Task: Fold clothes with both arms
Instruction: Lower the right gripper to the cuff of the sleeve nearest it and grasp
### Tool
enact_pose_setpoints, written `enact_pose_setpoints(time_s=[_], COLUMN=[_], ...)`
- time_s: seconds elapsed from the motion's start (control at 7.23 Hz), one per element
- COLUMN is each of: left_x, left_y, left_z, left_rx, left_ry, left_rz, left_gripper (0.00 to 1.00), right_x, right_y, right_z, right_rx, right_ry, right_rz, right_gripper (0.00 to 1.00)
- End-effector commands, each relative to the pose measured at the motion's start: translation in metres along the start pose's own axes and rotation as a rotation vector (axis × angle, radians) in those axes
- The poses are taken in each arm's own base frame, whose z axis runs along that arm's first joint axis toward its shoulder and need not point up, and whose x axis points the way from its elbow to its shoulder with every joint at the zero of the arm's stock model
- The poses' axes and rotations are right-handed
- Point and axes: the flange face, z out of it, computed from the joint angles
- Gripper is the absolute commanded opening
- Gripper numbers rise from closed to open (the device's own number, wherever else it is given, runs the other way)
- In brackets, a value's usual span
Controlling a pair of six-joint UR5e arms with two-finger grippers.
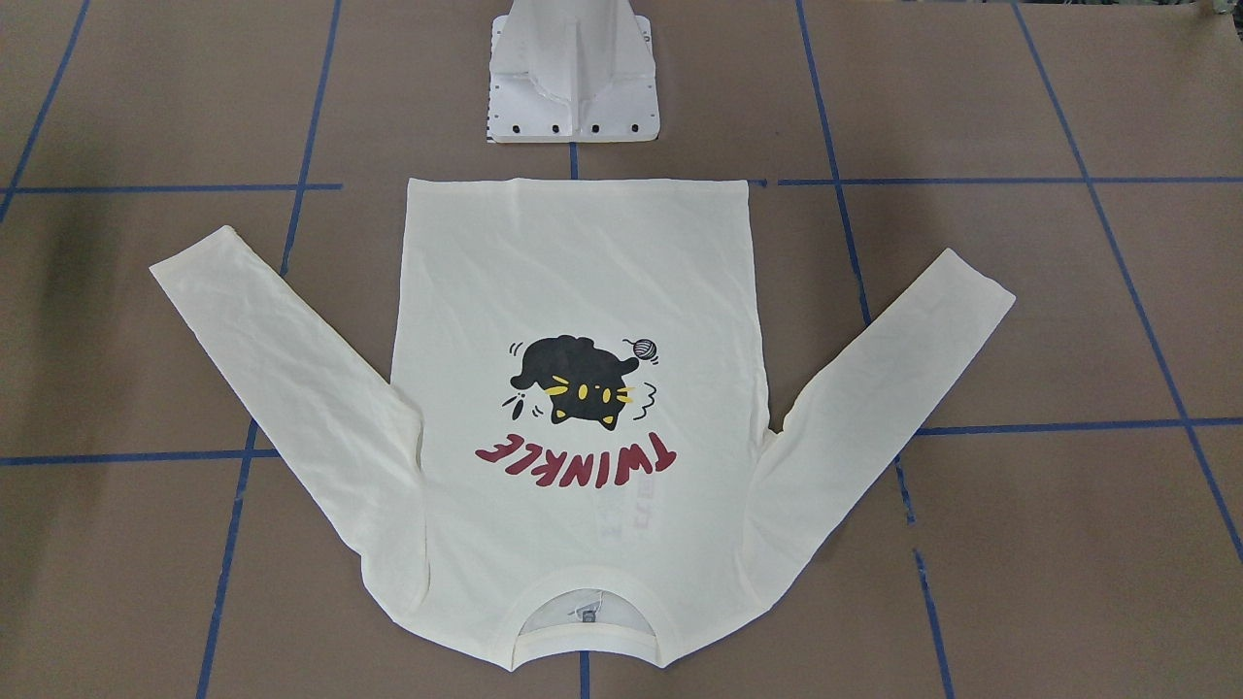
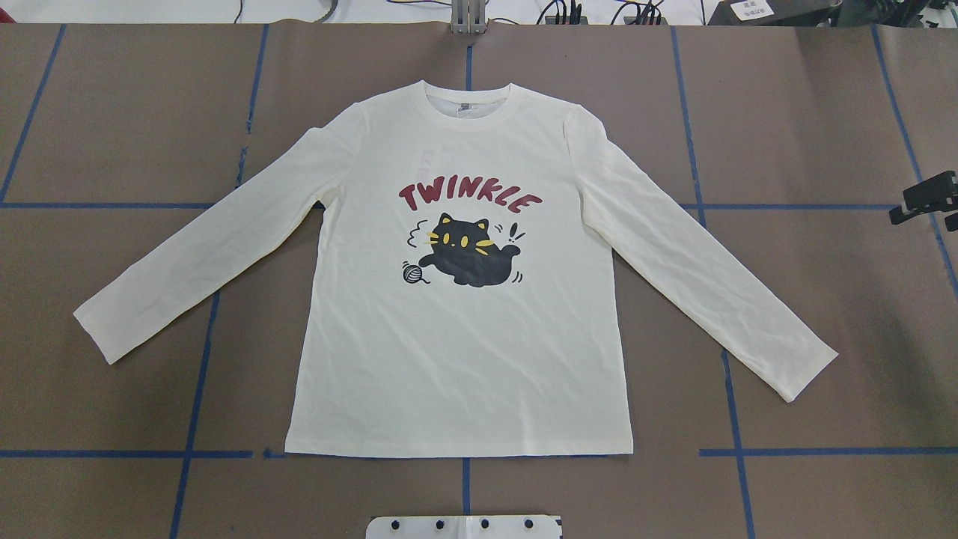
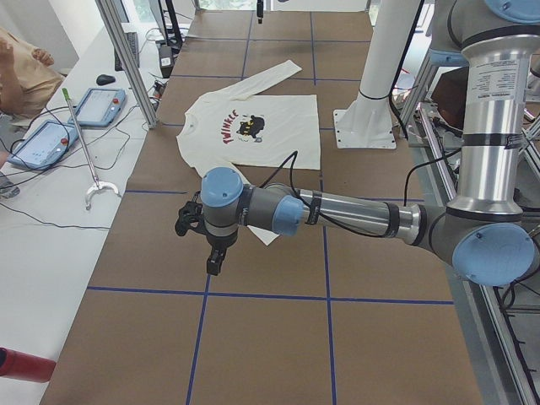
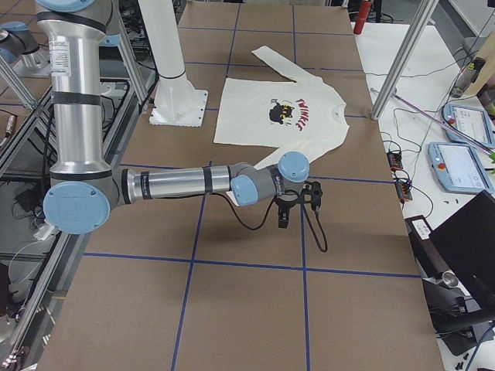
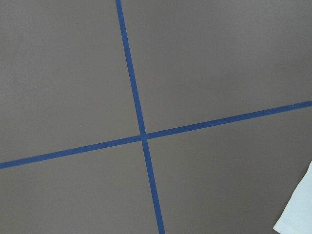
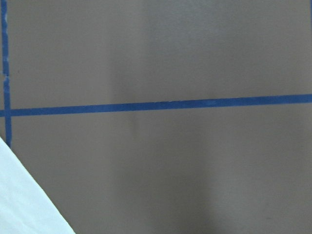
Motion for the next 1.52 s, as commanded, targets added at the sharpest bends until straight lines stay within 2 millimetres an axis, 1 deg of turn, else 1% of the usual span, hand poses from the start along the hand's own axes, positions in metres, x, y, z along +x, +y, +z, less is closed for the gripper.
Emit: enact_pose_setpoints(time_s=[0.0, 0.14, 0.28, 0.41, 0.55, 0.83, 0.97, 1.11, 1.24, 1.38], left_x=[0.010, 0.007, 0.010, 0.012, 0.014, 0.016, 0.017, 0.017, 0.017, 0.017], left_y=[-0.006, -0.005, -0.006, -0.005, -0.006, -0.008, -0.009, -0.010, -0.010, -0.009], left_z=[-0.003, 0.002, 0.002, 0.002, 0.004, 0.005, 0.008, 0.008, 0.008, 0.009], left_rx=[0.049, 0.053, 0.052, 0.050, 0.048, 0.047, 0.043, 0.043, 0.043, 0.041], left_ry=[0.026, 0.028, 0.053, 0.072, 0.074, 0.076, 0.077, 0.077, 0.077, 0.078], left_rz=[0.059, 0.064, 0.053, 0.022, 0.026, 0.031, 0.033, 0.033, 0.033, 0.033], left_gripper=[1.00, 1.00, 1.00, 1.00, 1.00, 1.00, 1.00, 1.00, 1.00, 1.00], right_x=[-0.038, -0.052, -0.058, -0.061, -0.059, -0.036, -0.033, -0.031, -0.027, -0.026], right_y=[0.060, 0.091, 0.104, 0.111, 0.119, 0.139, 0.143, 0.144, 0.144, 0.144], right_z=[0.048, 0.068, 0.076, 0.077, 0.079, 0.088, 0.089, 0.092, 0.100, 0.105], right_rx=[0.016, -0.014, -0.019, -0.032, -0.045, -0.080, -0.086, -0.092, -0.100, -0.091], right_ry=[-0.116, -0.159, -0.161, -0.163, -0.168, -0.128, -0.122, -0.117, -0.105, -0.093], right_rz=[0.033, 0.061, 0.090, 0.116, 0.187, 0.208, 0.211, 0.212, 0.215, 0.213], right_gripper=[1.00, 1.00, 1.00, 1.00, 0.96, 0.87, 0.81, 0.73, 0.73, 0.73])
